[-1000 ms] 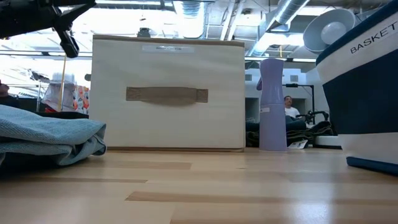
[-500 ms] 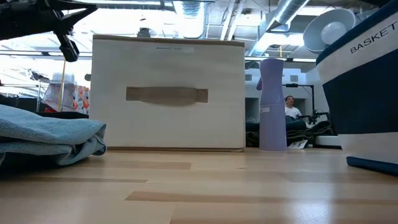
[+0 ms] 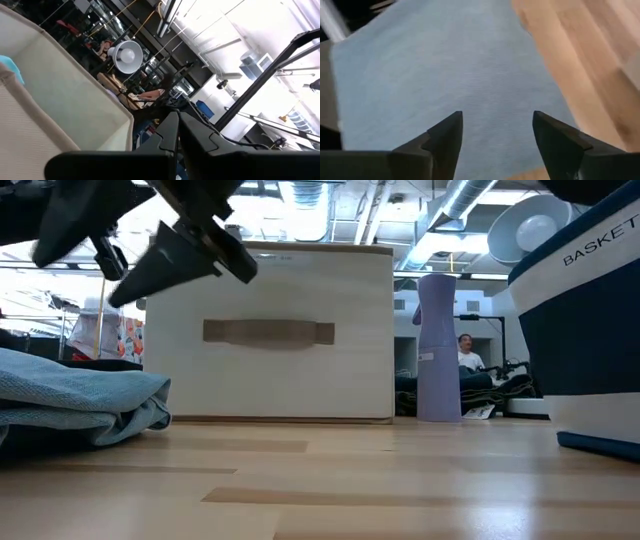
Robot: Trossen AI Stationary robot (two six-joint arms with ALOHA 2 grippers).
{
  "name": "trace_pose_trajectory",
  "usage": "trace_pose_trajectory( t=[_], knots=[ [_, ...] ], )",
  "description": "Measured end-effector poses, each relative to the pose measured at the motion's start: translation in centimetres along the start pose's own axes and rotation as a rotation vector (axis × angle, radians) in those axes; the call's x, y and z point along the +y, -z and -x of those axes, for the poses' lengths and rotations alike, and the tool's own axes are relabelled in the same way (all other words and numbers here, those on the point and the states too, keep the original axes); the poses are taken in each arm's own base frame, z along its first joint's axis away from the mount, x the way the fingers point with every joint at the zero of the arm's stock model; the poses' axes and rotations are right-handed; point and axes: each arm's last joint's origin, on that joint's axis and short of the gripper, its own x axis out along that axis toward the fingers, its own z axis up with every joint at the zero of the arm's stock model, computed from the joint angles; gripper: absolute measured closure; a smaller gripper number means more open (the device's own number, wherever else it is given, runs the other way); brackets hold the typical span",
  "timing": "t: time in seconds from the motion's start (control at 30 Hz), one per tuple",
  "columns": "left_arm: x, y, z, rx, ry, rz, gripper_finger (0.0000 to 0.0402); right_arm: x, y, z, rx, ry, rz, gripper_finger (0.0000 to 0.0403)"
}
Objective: Sort clothes
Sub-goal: Put the blue pants into the laundry organizer
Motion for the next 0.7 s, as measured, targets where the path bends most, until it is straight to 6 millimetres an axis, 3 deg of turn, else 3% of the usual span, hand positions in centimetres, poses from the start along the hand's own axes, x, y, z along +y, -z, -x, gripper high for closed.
trace_pose_trajectory(
  t=[0.53, 0.7],
  knots=[
    [0.0, 0.0, 0.0, 0.002, 0.002, 0.018, 0.0391, -2.1, -0.1, -0.3, 0.058, 0.095, -0.181, 0.0126],
    [0.0, 0.0, 0.0, 0.005, -0.002, 0.010, 0.0391, -2.1, 1.1, -2.1, 0.078, 0.110, -0.202, 0.0126]
  ],
)
